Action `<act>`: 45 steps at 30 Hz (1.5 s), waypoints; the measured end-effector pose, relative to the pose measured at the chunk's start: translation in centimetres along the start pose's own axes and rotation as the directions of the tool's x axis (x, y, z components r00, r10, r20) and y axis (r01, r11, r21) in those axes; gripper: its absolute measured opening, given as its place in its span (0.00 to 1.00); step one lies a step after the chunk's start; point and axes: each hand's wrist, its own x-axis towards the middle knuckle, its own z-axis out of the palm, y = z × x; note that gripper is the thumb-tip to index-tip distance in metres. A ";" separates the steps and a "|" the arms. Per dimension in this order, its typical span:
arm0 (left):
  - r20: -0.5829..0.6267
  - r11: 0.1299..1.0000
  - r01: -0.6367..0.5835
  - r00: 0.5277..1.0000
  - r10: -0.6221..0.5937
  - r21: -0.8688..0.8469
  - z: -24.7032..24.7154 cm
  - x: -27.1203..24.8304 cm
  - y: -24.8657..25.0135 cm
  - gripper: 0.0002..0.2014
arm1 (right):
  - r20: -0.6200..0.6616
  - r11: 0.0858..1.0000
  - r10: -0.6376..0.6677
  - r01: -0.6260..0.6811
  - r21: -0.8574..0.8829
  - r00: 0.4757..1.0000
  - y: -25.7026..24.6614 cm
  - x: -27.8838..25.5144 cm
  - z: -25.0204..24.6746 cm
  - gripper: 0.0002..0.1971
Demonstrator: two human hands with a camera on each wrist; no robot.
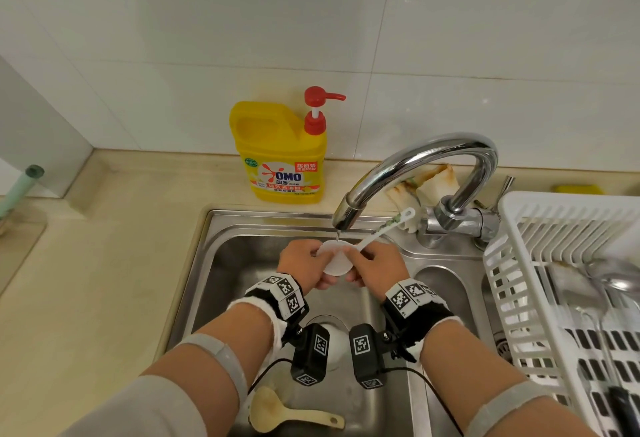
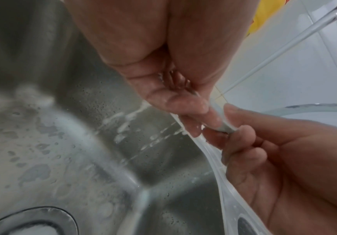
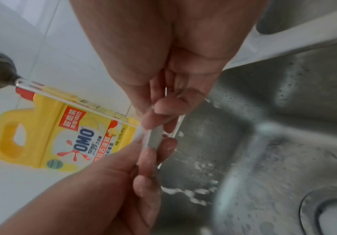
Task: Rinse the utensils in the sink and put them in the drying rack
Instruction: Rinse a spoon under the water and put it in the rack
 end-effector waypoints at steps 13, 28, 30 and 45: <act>0.027 0.999 0.014 1.000 -0.013 -0.039 -1.9 0.5 -1.3 0.25 | 0.012 0.604 0.313 -0.209 0.769 0.950 -0.2 -0.7 -2.4 0.15; 0.137 0.783 0.246 0.969 -0.205 -0.571 -0.6 0.1 -0.9 0.17 | 0.003 0.713 0.292 -0.220 0.666 0.956 1.2 -0.9 -4.1 0.08; 0.154 0.765 0.287 0.958 -0.243 -0.577 -0.4 0.2 -0.4 0.17 | -0.014 0.747 0.247 -0.181 0.640 0.969 1.3 -1.3 -4.3 0.08; 0.230 0.600 0.319 0.948 -0.222 -0.734 -0.8 -0.2 0.9 0.14 | -0.078 0.744 0.224 -0.119 0.658 0.971 2.9 -1.7 -3.8 0.07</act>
